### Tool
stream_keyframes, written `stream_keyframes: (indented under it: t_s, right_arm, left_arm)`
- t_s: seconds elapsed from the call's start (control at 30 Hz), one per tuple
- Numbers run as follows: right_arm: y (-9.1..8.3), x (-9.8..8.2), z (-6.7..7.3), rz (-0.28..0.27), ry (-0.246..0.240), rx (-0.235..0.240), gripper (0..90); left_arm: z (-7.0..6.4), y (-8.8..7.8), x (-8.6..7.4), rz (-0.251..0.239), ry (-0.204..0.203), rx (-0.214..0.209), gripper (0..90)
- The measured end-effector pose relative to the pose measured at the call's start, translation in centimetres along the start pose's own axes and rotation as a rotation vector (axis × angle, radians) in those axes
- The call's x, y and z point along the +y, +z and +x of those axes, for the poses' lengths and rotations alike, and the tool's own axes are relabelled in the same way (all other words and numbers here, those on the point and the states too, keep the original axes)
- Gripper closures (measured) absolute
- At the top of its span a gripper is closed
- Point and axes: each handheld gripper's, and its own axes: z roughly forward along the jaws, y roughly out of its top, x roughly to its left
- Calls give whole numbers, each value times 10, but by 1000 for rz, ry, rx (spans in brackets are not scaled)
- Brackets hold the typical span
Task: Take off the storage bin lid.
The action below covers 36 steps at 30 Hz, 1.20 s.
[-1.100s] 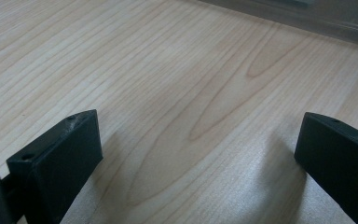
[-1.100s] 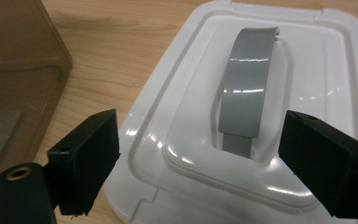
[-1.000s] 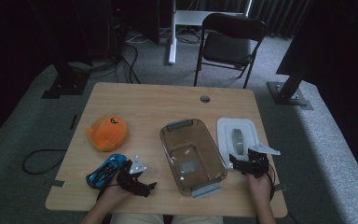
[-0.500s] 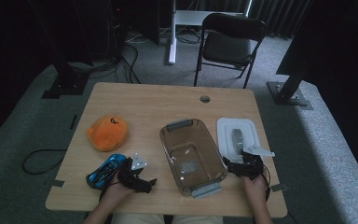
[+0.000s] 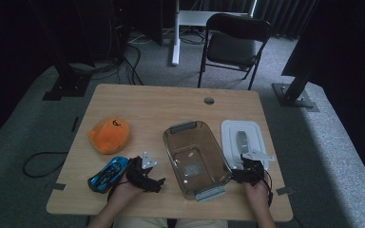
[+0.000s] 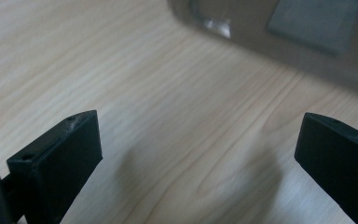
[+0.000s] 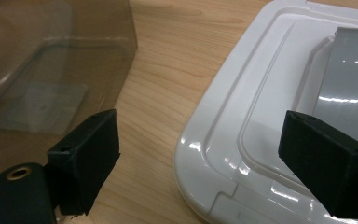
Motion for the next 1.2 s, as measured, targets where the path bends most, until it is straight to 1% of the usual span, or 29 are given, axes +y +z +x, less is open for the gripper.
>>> stream_keyframes:
  t_s: [0.07,0.1,0.2,0.3,0.43,0.53,0.63,0.8,0.9,1.03,1.07,1.2]
  right_arm:
    - [0,0,1,4,-3,11,121]
    - [0,0,3,3,-9,9,121]
    - [0,1,6,5,-19,19,121]
    - [2,1,9,18,-29,34,122]
    - [2,0,12,22,-28,56,122]
    - [2,-1,14,26,-15,91,124]
    - [3,-3,16,32,-19,97,124]
    - [3,-5,22,32,-23,106,130]
    - [2,-6,25,35,-28,115,132]
    - [3,-7,28,39,-25,148,139]
    - [3,-8,29,40,-25,157,139]
    - [4,-9,33,44,-50,203,139]
  left_arm:
    - [-2,0,5,-12,-6,-12,12]
    - [-3,0,7,-16,-4,-15,12]
    - [-5,1,14,-16,9,-11,12]
    - [-5,2,19,-18,11,-14,12]
    - [-8,4,24,-15,21,-10,12]
    - [-8,7,24,-6,29,-7,12]
    - [-5,7,24,2,25,-14,12]
    - [-2,6,26,20,40,9,12]
    - [1,6,28,25,40,24,12]
    - [6,5,29,25,38,44,12]
    - [7,6,29,23,31,47,12]
    - [14,6,33,37,35,65,12]
